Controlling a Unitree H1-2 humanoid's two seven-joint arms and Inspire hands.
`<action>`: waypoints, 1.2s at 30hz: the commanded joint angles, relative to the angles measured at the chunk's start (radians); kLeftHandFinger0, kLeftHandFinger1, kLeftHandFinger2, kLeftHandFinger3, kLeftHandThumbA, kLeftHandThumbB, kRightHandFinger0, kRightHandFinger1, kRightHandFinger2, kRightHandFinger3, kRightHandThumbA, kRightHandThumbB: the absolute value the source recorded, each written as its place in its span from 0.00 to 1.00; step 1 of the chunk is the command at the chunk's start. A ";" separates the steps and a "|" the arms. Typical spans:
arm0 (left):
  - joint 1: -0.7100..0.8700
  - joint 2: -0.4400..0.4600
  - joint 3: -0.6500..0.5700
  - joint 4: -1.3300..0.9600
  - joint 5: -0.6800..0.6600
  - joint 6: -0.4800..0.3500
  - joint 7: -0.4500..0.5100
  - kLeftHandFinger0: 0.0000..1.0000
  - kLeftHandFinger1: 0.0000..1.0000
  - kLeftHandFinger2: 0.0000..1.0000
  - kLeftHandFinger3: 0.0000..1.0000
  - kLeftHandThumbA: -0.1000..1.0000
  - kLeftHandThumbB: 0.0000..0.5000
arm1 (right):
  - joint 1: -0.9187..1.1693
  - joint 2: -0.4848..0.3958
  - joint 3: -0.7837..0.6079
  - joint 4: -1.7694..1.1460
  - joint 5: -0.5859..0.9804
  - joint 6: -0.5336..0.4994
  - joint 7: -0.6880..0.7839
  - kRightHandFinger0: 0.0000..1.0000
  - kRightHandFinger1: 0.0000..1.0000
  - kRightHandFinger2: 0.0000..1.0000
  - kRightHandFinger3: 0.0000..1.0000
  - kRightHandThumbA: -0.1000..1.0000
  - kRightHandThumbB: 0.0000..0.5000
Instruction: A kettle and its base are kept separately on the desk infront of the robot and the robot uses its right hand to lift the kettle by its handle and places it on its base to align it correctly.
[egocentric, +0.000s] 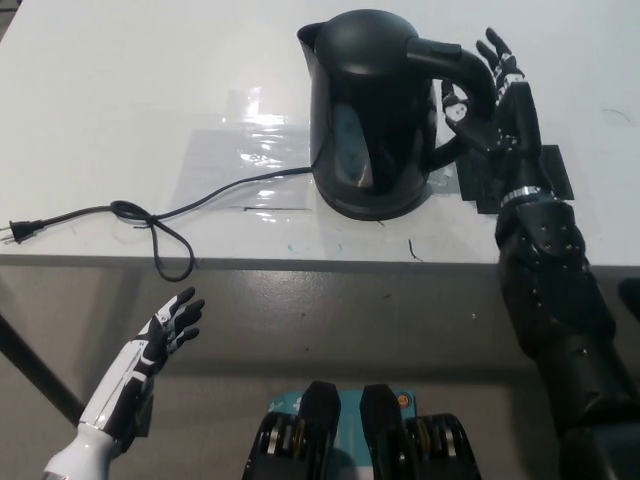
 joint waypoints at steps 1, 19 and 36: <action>-0.017 0.018 0.005 -0.005 -0.011 -0.022 -0.012 1.00 1.00 1.00 1.00 1.00 0.20 | -0.028 -0.036 0.023 -0.046 0.072 0.018 0.192 1.00 1.00 1.00 1.00 0.78 1.00; -0.013 0.011 0.006 -0.004 -0.017 -0.022 -0.009 1.00 1.00 1.00 1.00 1.00 0.20 | -0.005 -0.041 -0.062 -0.243 0.248 0.077 0.290 1.00 1.00 1.00 1.00 0.79 1.00; -0.018 0.004 0.010 0.006 -0.026 -0.026 -0.006 1.00 1.00 1.00 1.00 1.00 0.19 | 0.108 -0.171 -0.131 -0.611 0.123 0.047 0.138 1.00 1.00 1.00 1.00 0.91 1.00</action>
